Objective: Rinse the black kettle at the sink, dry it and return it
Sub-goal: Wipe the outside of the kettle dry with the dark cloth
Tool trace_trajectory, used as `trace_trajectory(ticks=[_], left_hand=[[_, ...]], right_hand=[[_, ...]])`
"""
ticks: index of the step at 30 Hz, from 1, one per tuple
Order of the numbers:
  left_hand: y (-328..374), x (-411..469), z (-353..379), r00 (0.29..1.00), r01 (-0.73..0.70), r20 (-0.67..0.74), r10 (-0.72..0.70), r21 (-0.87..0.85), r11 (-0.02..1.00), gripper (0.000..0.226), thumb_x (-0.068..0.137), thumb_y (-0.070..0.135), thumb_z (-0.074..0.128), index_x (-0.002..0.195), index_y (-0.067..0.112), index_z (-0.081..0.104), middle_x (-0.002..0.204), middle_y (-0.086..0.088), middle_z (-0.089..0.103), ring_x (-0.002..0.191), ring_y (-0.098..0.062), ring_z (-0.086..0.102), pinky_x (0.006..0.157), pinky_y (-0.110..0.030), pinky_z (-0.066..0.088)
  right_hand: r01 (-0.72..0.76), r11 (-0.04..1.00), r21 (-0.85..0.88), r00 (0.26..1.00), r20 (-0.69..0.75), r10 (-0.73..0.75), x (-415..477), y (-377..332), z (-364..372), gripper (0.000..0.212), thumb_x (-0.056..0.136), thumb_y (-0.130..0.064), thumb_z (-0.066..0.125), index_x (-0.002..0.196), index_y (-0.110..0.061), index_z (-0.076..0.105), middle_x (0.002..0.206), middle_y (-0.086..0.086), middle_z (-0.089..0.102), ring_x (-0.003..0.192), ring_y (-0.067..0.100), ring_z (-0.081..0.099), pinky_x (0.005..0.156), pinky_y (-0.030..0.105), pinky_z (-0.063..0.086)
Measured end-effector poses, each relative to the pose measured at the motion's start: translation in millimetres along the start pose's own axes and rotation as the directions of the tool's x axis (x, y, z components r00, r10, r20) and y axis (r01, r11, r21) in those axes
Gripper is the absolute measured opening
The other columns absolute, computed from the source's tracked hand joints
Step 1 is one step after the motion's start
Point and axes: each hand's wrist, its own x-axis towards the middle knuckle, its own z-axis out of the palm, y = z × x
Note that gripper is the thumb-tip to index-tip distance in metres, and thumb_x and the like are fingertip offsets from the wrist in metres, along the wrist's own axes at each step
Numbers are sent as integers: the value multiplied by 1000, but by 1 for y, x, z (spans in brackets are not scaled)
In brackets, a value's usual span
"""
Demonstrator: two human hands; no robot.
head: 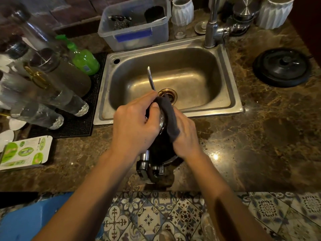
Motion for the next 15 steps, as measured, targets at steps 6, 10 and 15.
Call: trace_trajectory(ticks=[6,10,15], left_hand=[[-1,-1,0,1000,16,-9,-16,-23,1000,31,98,20,56,125,16,70,119,-1,75,109,-15,70,91,-29,56],[-1,-2,0,1000,17,-8,-18,-29,999,30,98,20,57,125,17,70,114,0,77,101,-14,71,86,-30,57],[0,0,-1,1000,4,9,-4,-30,1000,30,97,18,56,123,20,70,114,1,77,103,-13,70,89,-29,57]], right_hand=[[-283,939,193,955,-37,296,-46,0,12,45,110,-25,32,154,-16,35,154,7,44,145,19,39,118,50,33],[-135,970,203,980,-117,161,-78,-38,28,59,104,-14,37,160,-10,18,169,11,15,158,28,3,123,63,8],[83,989,119,965,-259,-49,-40,-44,20,58,106,-41,27,151,-4,33,155,20,43,149,31,36,115,58,33]])
